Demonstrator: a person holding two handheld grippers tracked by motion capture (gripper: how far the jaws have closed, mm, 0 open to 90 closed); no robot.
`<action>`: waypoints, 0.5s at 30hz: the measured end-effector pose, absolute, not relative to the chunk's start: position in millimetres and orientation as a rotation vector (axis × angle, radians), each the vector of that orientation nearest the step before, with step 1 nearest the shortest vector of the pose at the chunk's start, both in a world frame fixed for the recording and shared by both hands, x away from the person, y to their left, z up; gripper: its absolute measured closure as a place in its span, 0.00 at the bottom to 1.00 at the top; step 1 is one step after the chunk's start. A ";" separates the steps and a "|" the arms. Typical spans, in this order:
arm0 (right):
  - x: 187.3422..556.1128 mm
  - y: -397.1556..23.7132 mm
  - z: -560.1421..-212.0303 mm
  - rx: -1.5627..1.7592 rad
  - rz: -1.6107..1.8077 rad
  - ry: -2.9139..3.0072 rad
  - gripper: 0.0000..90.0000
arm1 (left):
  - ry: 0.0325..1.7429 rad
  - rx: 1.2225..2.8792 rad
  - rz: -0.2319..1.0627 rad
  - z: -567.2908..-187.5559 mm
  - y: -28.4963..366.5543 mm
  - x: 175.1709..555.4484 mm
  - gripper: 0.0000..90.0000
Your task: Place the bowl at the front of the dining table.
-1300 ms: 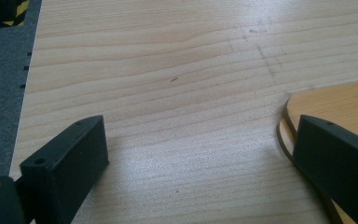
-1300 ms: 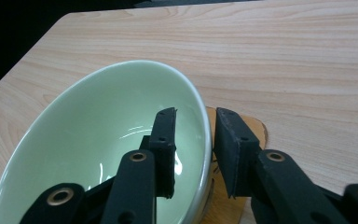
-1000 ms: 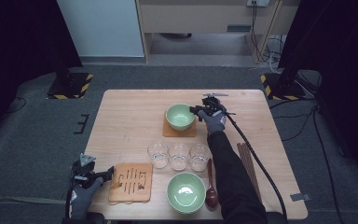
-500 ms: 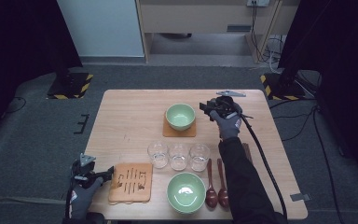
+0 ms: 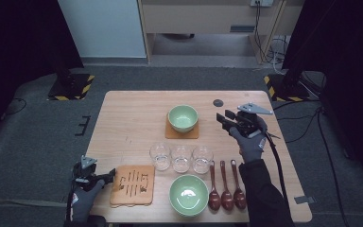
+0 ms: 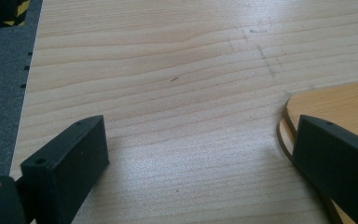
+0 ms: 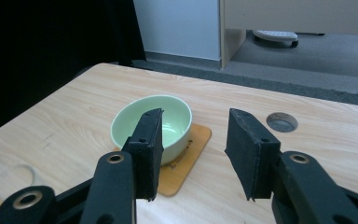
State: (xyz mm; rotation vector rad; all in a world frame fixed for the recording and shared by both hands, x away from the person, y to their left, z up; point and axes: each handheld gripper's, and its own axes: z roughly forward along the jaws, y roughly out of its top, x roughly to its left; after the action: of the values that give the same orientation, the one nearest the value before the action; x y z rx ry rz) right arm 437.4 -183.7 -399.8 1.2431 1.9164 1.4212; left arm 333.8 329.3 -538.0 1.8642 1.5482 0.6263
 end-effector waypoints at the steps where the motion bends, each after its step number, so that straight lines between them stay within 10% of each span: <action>1: 432.2 -187.0 -400.1 1.240 1.425 1.910 0.62 | 1.548 1.864 0.626 -538.0 329.3 333.8 0.03; 15: 375.4 -230.8 -433.6 1.305 1.364 1.902 0.62 | 1.549 1.862 0.627 -538.1 329.1 333.6 0.03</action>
State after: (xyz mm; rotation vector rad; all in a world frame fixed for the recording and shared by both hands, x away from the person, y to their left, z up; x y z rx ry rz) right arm 375.4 -230.8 -433.6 1.3046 1.9016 1.3645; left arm 333.6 329.1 -538.1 1.8619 1.5489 0.6275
